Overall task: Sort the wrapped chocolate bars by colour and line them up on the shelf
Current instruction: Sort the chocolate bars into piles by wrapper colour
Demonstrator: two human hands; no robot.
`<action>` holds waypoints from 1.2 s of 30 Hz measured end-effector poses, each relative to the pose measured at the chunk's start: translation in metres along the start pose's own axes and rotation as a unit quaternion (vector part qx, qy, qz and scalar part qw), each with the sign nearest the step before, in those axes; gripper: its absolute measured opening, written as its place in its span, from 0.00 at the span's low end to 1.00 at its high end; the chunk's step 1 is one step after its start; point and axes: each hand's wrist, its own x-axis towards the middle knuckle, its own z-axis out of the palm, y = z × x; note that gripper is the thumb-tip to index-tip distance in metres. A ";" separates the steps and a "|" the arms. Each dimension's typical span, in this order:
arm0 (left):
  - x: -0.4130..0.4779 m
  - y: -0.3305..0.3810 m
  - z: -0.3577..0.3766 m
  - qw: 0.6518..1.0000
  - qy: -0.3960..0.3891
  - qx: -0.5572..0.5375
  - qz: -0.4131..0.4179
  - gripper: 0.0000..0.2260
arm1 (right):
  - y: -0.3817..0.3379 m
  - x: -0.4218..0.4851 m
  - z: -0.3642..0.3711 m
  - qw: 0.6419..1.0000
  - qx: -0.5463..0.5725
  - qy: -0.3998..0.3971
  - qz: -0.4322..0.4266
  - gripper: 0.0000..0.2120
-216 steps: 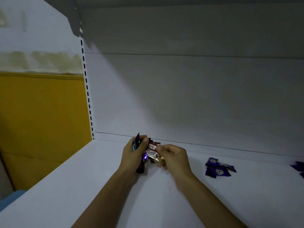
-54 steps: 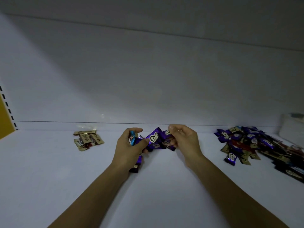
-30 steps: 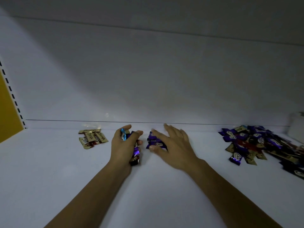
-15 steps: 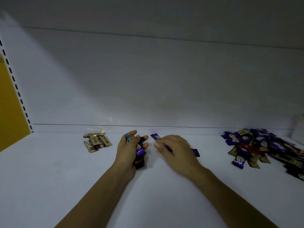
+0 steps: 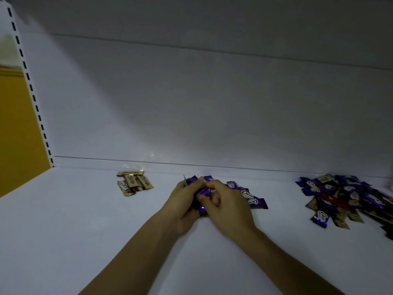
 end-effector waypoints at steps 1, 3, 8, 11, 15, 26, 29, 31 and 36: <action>-0.001 -0.002 0.001 1.000 -0.020 0.013 -0.005 0.11 | 0.002 0.001 -0.002 1.000 0.000 0.008 0.011 0.04; -0.002 -0.005 0.001 0.999 -0.045 0.029 -0.009 0.11 | 0.007 0.003 -0.003 0.999 0.031 0.011 0.027 0.03; -0.002 -0.002 0.001 0.998 -0.055 0.001 -0.013 0.11 | 0.010 0.009 -0.009 0.971 0.202 0.057 0.111 0.05; -0.002 -0.001 -0.001 0.999 -0.028 -0.012 -0.022 0.11 | 0.020 0.014 -0.023 0.982 0.089 0.110 0.121 0.09; -0.003 -0.001 -0.001 0.999 -0.025 0.018 0.008 0.09 | 0.041 0.012 -0.040 0.970 -0.202 -0.009 0.136 0.13; -0.007 -0.013 0.004 0.953 -0.067 0.249 0.160 0.12 | 0.012 0.008 -0.030 0.942 0.309 -0.003 0.131 0.04; -0.009 -0.012 0.005 0.950 -0.082 0.262 0.152 0.14 | 0.014 0.009 -0.028 0.927 0.345 0.001 0.147 0.03; -0.011 -0.012 0.005 0.955 -0.069 0.255 0.138 0.18 | 0.016 0.010 -0.026 0.922 0.349 0.018 0.168 0.03; -0.016 -0.008 0.007 0.962 -0.033 0.233 0.141 0.09 | 0.022 0.012 -0.029 0.919 0.327 0.073 0.208 0.05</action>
